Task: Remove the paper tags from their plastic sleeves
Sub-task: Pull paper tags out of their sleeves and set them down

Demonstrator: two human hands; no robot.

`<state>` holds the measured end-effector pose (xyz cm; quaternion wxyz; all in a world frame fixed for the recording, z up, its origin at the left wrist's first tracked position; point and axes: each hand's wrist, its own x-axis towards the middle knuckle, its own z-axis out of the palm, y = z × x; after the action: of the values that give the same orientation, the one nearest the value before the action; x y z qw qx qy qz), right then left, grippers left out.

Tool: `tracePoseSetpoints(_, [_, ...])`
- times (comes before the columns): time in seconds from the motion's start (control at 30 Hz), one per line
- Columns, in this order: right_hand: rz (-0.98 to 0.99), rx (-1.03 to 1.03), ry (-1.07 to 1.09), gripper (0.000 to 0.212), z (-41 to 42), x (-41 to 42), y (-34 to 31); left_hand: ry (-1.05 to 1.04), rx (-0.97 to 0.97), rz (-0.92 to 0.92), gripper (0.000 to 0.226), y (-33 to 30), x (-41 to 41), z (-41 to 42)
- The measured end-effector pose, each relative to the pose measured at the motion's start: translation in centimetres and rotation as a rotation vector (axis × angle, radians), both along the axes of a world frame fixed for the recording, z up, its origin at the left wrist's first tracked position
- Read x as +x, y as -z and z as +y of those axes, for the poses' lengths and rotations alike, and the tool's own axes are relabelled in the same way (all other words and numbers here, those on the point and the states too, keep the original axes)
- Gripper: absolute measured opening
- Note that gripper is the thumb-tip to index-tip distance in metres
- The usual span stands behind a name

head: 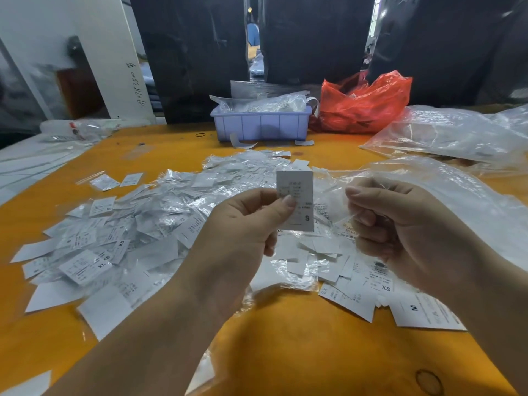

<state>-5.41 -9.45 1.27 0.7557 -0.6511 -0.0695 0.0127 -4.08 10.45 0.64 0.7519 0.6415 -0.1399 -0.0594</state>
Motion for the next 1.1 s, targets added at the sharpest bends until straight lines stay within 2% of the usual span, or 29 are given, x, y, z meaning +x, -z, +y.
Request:
tracePoseSetpoints(0.17, [-0.009, -0.001, 0.002, 0.021, 0.22, -0.12, -0.02, 0.004, -0.005, 0.042, 0.011, 0.32, 0.17, -0.02])
tracePoseSetpoints(0.3, [-0.023, -0.008, 0.014, 0.019, 0.33, -0.17, -0.02, 0.049, -0.005, 0.07, 0.032, 0.24, 0.11, 0.05])
tracePoseSetpoints(0.33, [-0.026, -0.009, 0.015, 0.018, 0.35, -0.19, -0.02, 0.056, 0.004, 0.065, 0.032, 0.22, 0.07, 0.03])
tracePoseSetpoints(0.43, [-0.03, -0.007, 0.01, 0.017, 0.38, -0.25, -0.08, 0.072, 0.018, 0.054, 0.011, 0.17, -0.02, -0.11])
tracePoseSetpoints(0.73, [-0.072, -0.014, 0.039, 0.017, 0.48, -0.4, -0.02, 0.126, -0.027, 0.079, 0.005, 0.22, -0.11, -0.17])
tracePoseSetpoints(1.1, [-0.157, -0.115, 0.11, 0.023, 0.35, -0.49, 0.23, 0.136, -0.019, 0.076, 0.012, 0.14, -0.03, -0.2])
